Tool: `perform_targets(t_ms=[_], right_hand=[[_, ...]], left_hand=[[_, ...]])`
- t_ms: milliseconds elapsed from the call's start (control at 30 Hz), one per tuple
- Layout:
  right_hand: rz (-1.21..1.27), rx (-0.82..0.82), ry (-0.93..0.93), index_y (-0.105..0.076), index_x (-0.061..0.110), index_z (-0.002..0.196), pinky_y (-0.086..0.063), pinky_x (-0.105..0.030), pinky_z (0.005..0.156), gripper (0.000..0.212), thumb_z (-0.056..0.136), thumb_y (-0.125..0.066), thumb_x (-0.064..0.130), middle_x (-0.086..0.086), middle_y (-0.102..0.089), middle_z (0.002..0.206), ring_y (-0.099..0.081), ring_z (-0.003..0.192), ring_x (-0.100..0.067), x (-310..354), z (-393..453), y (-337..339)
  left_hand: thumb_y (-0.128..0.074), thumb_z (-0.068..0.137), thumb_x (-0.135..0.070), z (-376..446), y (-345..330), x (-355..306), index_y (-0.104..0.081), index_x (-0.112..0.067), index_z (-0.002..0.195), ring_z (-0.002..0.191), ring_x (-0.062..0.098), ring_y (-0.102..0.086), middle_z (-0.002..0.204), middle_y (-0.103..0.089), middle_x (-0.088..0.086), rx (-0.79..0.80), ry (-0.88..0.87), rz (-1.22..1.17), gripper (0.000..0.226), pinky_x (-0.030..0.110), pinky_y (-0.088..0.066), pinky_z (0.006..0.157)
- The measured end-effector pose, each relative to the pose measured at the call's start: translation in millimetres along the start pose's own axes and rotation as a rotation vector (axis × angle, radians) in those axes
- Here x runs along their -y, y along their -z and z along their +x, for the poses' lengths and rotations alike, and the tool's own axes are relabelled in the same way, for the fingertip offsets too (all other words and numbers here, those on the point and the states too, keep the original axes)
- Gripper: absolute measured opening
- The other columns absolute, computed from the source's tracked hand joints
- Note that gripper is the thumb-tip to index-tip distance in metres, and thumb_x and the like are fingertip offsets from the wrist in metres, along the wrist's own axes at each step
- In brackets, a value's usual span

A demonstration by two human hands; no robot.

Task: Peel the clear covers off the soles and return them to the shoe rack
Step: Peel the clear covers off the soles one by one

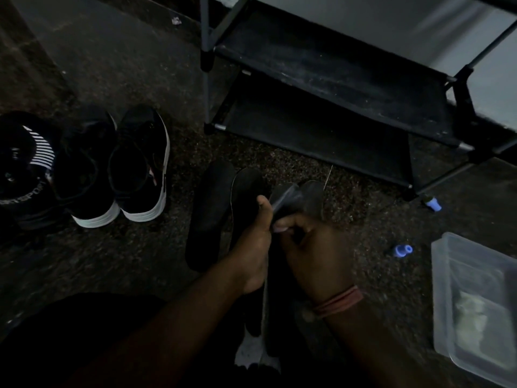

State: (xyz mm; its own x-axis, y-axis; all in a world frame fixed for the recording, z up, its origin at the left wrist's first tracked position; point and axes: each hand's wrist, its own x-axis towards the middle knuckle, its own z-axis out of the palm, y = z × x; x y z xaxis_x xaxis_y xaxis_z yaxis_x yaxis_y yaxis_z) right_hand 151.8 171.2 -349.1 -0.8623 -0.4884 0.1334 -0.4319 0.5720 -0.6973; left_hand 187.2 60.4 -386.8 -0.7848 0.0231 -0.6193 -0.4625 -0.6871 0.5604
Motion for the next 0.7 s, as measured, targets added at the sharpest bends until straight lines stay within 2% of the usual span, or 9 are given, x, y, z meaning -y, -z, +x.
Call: perform_targets(t_ms=[33,100,167,267,300,433,567,633,700], right_hand=[[0.026,0.031,0.000,-0.075,0.020,0.089,-0.049,-0.008,0.080,0.022,0.082,-0.069,0.000,0.015,-0.073,0.090,-0.066,0.084,0.006,3,-2,-4],[0.040,-0.019,-0.012,-0.076,0.020,0.090,-0.050,-0.009,0.081,0.020,0.084,-0.069,0.002,0.016,-0.073,0.089,-0.066,0.085,0.007,0,0,-3],[0.016,-0.110,-0.049,-0.075,0.021,0.092,-0.055,-0.017,0.080,0.018,0.087,-0.069,0.006,0.015,-0.073,0.091,-0.067,0.084,0.004,-11,5,4],[-0.065,-0.179,-0.068,-0.074,0.020,0.094,-0.058,-0.032,0.076,0.017,0.087,-0.068,0.007,0.011,-0.073,0.093,-0.068,0.081,-0.003,-18,5,7],[-0.060,-0.170,-0.058,-0.074,0.020,0.092,-0.057,-0.030,0.076,0.017,0.086,-0.068,0.005,0.011,-0.073,0.091,-0.068,0.081,-0.001,-16,5,5],[0.033,-0.008,-0.005,-0.075,0.019,0.085,-0.045,-0.002,0.071,0.018,0.082,-0.070,0.002,0.015,-0.073,0.083,-0.065,0.080,0.008,-3,2,1],[-0.005,-0.074,-0.127,-0.074,0.023,0.090,-0.055,-0.014,0.070,0.019,0.087,-0.067,0.006,0.014,-0.073,0.090,-0.066,0.078,0.005,-21,8,11],[-0.054,-0.122,-0.129,-0.073,0.024,0.089,-0.053,-0.013,0.070,0.020,0.086,-0.067,0.005,0.016,-0.071,0.089,-0.063,0.075,0.007,-22,8,13],[-0.027,-0.068,-0.073,-0.073,0.023,0.086,-0.051,-0.010,0.071,0.021,0.083,-0.069,0.003,0.017,-0.071,0.085,-0.064,0.076,0.007,-13,5,8]], left_hand=[[-0.025,0.084,-0.088,1,2,-1,-0.066,-0.019,0.134,0.120,0.020,-0.067,0.127,-0.072,0.006,-0.016,-0.007,-0.001,0.095,0.041,-0.050,0.105],[-0.029,0.082,-0.089,3,3,-1,-0.067,-0.021,0.132,0.121,0.024,-0.066,0.129,-0.071,0.007,-0.037,-0.021,-0.003,0.093,0.048,-0.047,0.110],[-0.030,0.086,-0.085,2,-1,2,-0.067,-0.027,0.132,0.120,0.025,-0.067,0.127,-0.072,0.006,-0.041,-0.034,0.011,0.082,0.051,-0.048,0.109],[-0.028,0.089,-0.081,1,-4,6,-0.064,-0.030,0.134,0.117,0.022,-0.069,0.125,-0.073,0.003,-0.016,-0.027,0.040,0.076,0.047,-0.052,0.103],[-0.030,0.087,-0.082,1,-3,7,-0.064,-0.030,0.134,0.117,0.023,-0.068,0.125,-0.073,0.004,-0.015,-0.028,0.040,0.078,0.047,-0.052,0.104],[-0.033,0.083,-0.086,5,3,9,-0.066,-0.024,0.132,0.122,0.025,-0.066,0.128,-0.071,0.008,-0.045,-0.044,0.034,0.086,0.051,-0.046,0.111],[-0.029,0.087,-0.084,7,-2,12,-0.066,-0.027,0.133,0.119,0.027,-0.068,0.126,-0.072,0.008,-0.021,-0.013,0.038,0.081,0.054,-0.047,0.109],[-0.031,0.086,-0.084,8,-3,14,-0.066,-0.029,0.132,0.118,0.026,-0.068,0.125,-0.073,0.007,-0.031,-0.007,0.048,0.080,0.054,-0.048,0.108],[-0.032,0.084,-0.086,9,0,14,-0.067,-0.029,0.131,0.118,0.026,-0.068,0.125,-0.073,0.007,-0.063,-0.017,0.031,0.081,0.052,-0.048,0.108]])
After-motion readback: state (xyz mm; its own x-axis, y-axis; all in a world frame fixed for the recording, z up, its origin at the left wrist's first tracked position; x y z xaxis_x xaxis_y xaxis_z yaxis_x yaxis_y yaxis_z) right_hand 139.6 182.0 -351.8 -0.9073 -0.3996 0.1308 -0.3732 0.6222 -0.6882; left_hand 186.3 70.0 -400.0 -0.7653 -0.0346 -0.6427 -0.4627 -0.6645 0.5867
